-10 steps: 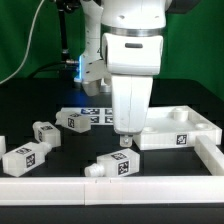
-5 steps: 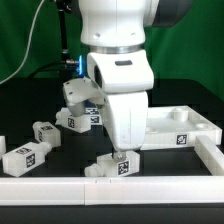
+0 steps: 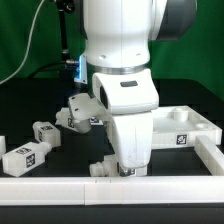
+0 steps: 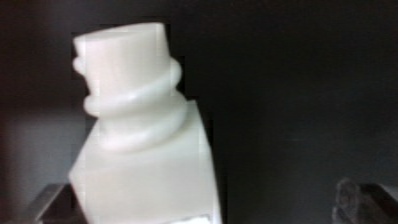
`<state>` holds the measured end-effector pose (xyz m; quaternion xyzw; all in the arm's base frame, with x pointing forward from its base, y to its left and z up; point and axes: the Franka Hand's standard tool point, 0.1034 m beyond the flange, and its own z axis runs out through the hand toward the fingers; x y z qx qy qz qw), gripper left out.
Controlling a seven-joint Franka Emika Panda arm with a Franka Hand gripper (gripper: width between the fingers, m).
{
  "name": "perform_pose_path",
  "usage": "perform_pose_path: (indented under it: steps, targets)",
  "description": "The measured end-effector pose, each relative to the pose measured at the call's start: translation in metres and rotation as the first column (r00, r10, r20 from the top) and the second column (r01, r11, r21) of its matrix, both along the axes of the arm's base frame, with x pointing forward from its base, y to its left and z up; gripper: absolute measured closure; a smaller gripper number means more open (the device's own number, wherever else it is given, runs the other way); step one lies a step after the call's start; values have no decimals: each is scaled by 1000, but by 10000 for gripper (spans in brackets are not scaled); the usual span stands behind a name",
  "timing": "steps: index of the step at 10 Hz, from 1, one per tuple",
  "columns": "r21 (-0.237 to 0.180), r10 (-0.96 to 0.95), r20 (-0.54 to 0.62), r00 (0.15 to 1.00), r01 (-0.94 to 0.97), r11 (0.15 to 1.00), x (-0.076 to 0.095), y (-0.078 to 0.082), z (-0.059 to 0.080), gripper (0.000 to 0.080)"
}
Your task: Assemble one leg
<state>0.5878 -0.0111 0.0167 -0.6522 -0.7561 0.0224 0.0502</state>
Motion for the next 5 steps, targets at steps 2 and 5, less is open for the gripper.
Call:
perform_pose_path:
  steps: [2, 5]
  targets:
    - [0, 0, -2, 1000, 0, 1000, -1, 0, -1, 324]
    - [0, -1, -1, 1000, 1, 1000, -1, -1, -1, 514]
